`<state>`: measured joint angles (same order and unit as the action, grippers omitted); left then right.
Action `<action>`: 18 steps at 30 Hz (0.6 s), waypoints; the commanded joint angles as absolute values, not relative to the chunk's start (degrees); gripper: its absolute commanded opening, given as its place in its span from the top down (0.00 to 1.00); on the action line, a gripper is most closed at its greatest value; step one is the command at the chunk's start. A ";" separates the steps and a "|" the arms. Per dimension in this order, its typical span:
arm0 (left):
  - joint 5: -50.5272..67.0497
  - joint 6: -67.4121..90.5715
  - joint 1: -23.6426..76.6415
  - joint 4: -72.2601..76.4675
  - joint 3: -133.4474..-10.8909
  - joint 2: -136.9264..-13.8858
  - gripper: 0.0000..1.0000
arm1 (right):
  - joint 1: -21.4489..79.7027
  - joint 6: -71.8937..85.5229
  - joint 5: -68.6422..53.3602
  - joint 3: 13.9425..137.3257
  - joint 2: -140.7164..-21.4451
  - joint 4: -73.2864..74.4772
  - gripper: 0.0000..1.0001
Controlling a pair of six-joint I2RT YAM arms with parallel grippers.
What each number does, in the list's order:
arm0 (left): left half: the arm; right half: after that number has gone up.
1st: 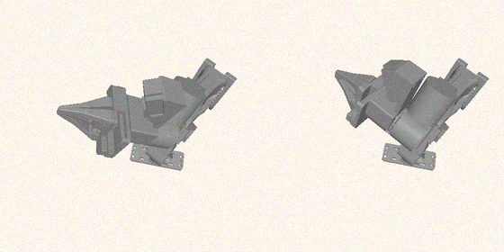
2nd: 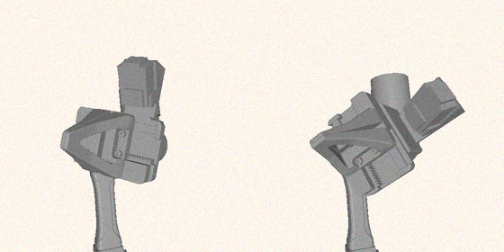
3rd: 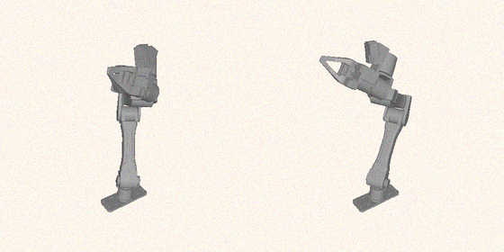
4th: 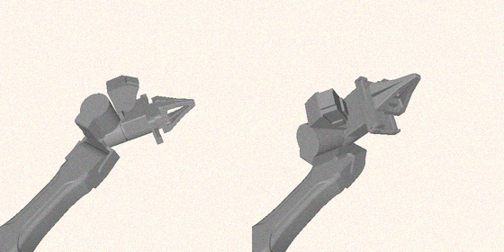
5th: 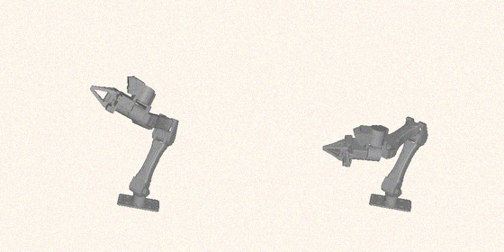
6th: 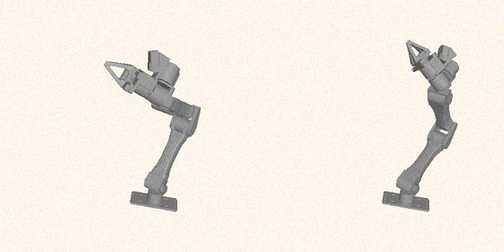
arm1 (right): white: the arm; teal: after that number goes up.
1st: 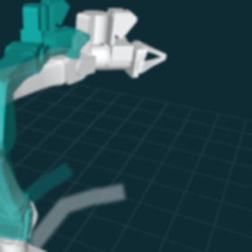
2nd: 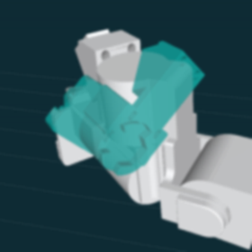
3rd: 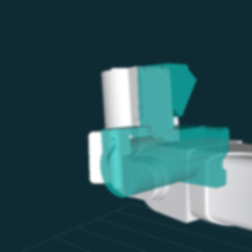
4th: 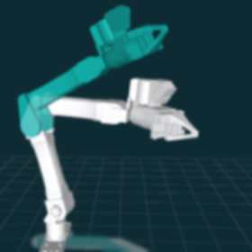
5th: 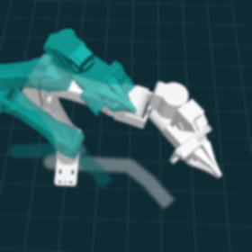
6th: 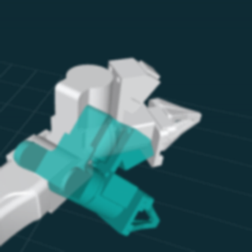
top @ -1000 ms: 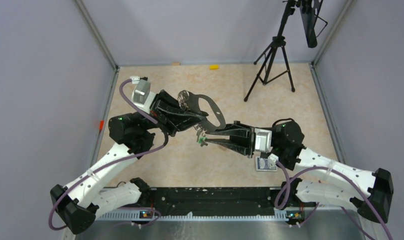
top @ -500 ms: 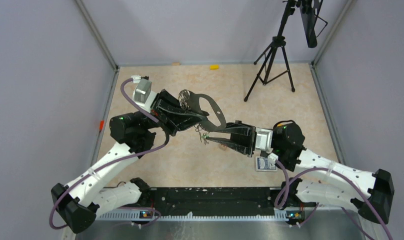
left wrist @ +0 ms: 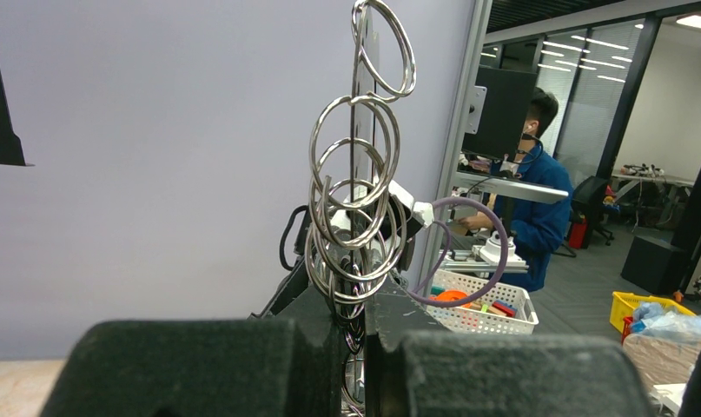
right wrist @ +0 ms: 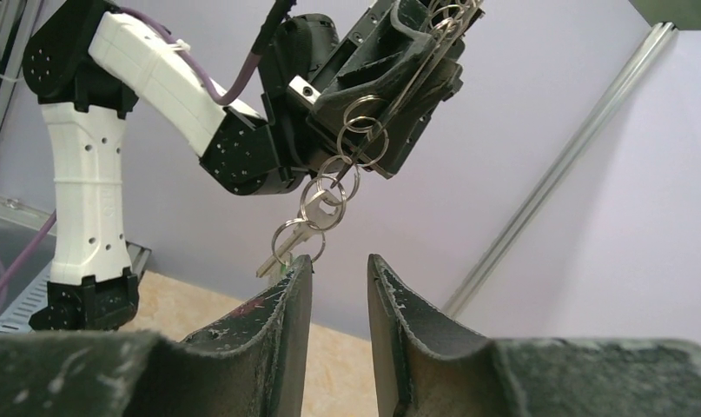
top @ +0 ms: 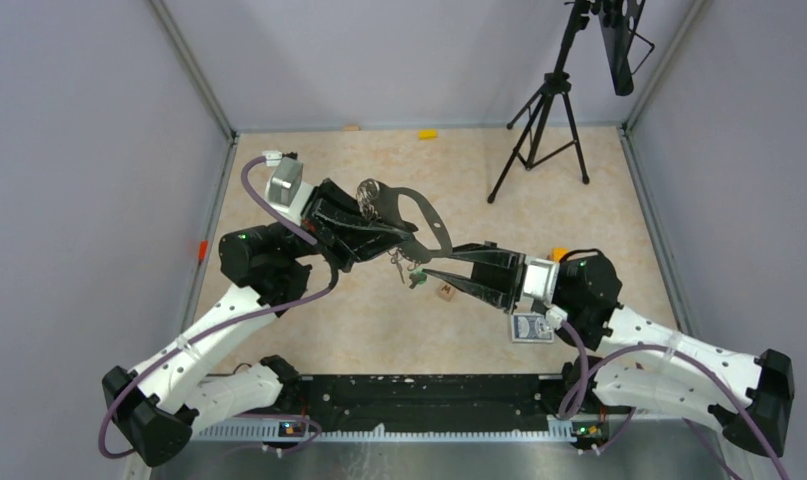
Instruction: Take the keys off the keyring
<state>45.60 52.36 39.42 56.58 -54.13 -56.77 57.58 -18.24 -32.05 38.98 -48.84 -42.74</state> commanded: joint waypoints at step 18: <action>44.16 52.51 39.29 53.04 -61.15 -56.69 1.00 | 57.22 -18.69 -33.55 43.26 -46.29 -36.60 0.66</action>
